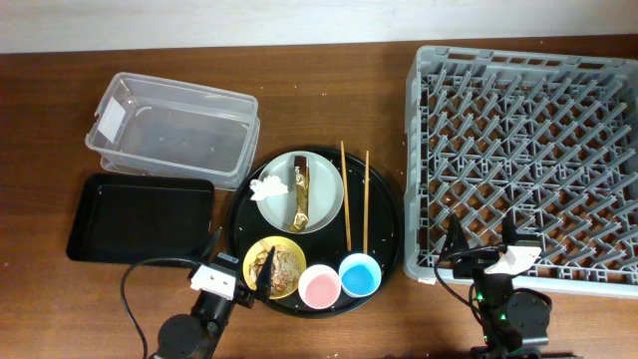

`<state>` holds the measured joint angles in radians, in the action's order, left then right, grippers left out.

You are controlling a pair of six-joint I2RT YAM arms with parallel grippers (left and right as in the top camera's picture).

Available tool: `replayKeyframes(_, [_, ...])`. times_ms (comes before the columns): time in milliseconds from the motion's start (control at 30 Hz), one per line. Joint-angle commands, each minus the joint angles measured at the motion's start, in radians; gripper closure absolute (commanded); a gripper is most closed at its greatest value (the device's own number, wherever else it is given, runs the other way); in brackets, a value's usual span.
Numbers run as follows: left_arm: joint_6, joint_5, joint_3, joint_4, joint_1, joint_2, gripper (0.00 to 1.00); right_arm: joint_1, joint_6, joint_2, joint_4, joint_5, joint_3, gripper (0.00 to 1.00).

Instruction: Sort waste into correct bins and load items into the dishwasher rack

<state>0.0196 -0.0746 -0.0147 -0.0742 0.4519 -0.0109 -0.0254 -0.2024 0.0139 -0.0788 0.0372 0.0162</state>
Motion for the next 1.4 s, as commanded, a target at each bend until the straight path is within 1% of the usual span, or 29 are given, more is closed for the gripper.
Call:
replayKeyframes(0, [0.011, 0.008, 0.006, 0.032, -0.003, 0.005, 0.01, 0.007, 0.007, -0.010, 0.002, -0.002, -0.011, 0.02])
replayKeyframes(233, [0.011, 0.060, 0.005, 0.037, -0.003, 0.005, 0.01, 0.007, 0.006, -0.010, 0.001, -0.021, -0.011, 0.02])
replayKeyframes(367, [0.011, 0.206, 0.005, 0.066, -0.003, 0.005, 0.01, 0.006, 0.006, -0.009, 0.016, -0.158, -0.011, 0.02])
replayKeyframes(400, [0.011, 0.230, 0.005, 0.067, -0.003, 0.005, 0.01, 0.006, 0.002, -0.008, 0.016, -0.219, -0.011, 0.02])
replayKeyframes(467, [0.011, 0.265, 0.005, 0.076, -0.003, 0.005, 0.01, 0.006, 0.002, -0.008, 0.028, -0.359, -0.010, 0.02])
replayKeyframes(533, [0.002, 0.277, -0.003, 0.104, -0.003, 0.005, 0.01, 0.006, 0.002, -0.008, 0.017, -0.430, -0.002, 0.02])
replayKeyframes(600, [-0.005, 0.277, -0.044, 0.139, -0.003, 0.005, 0.01, 0.006, -0.002, -0.008, -0.056, -0.491, 0.049, 0.02])
replayKeyframes(633, [-0.005, 0.277, -0.086, 0.113, -0.003, 0.003, 0.01, 0.006, -0.014, -0.007, -0.124, -0.493, 0.094, 0.02])
replayKeyframes(700, [-0.005, 0.249, -0.213, -0.013, -0.003, -0.029, 0.01, 0.006, -0.016, 0.002, -0.266, -0.492, 0.222, 0.02])
replayKeyframes(800, [-0.006, 0.243, -0.391, -0.190, -0.003, -0.129, 0.01, 0.006, -0.016, 0.046, -0.402, -0.482, 0.381, 0.02])
replayKeyframes(833, [-0.008, 0.243, -0.462, -0.256, -0.003, -0.180, 0.01, 0.006, -0.015, 0.089, -0.483, -0.478, 0.471, 0.02])
replayKeyframes(933, [-0.024, 0.247, -0.698, -0.461, -0.003, -0.357, 0.00, 0.006, -0.016, 0.214, -0.681, -0.478, 0.658, 0.02])
replayKeyframes(967, [-0.027, 0.248, -0.807, -0.550, -0.003, -0.439, 0.00, 0.006, -0.015, 0.300, -0.797, -0.474, 0.756, 0.02])
replayKeyframes(1000, [-0.027, 0.248, -0.893, -0.620, -0.003, -0.505, 0.00, 0.006, -0.015, 0.361, -0.873, -0.471, 0.820, 0.02])
replayKeyframes(1067, [-0.026, 0.282, -1.084, -0.740, -0.003, -0.636, 0.01, 0.006, -0.014, 0.484, -1.005, -0.471, 0.937, 0.02])
replayKeyframes(1100, [-0.027, 0.297, -1.142, -0.777, -0.003, -0.671, 0.00, 0.006, -0.004, 0.554, -1.061, -0.470, 0.998, 0.02])
replayKeyframes(1133, [-0.027, 0.348, -1.199, -0.823, -0.003, -0.708, 0.01, 0.006, 0.017, 0.602, -1.083, -0.471, 1.035, 0.02])
replayKeyframes(1200, [-0.027, 0.425, -1.239, -0.840, -0.003, -0.736, 0.01, 0.006, 0.017, 0.680, -1.098, -0.480, 1.070, 0.02])
replayKeyframes(1267, [-0.027, 0.442, -1.240, -0.839, -0.003, -0.749, 0.01, 0.006, 0.011, 0.734, -1.115, -0.505, 1.073, 0.02])
replayKeyframes(1300, [-0.039, 0.442, -1.239, -0.857, -0.003, -0.764, 0.01, 0.006, 0.011, 0.762, -1.115, -0.510, 1.073, 0.01])
replayKeyframes(1367, [-0.106, 0.442, -1.239, -0.925, -0.003, -0.809, 0.01, 0.006, 0.012, 0.810, -1.129, -0.541, 1.073, 0.06])
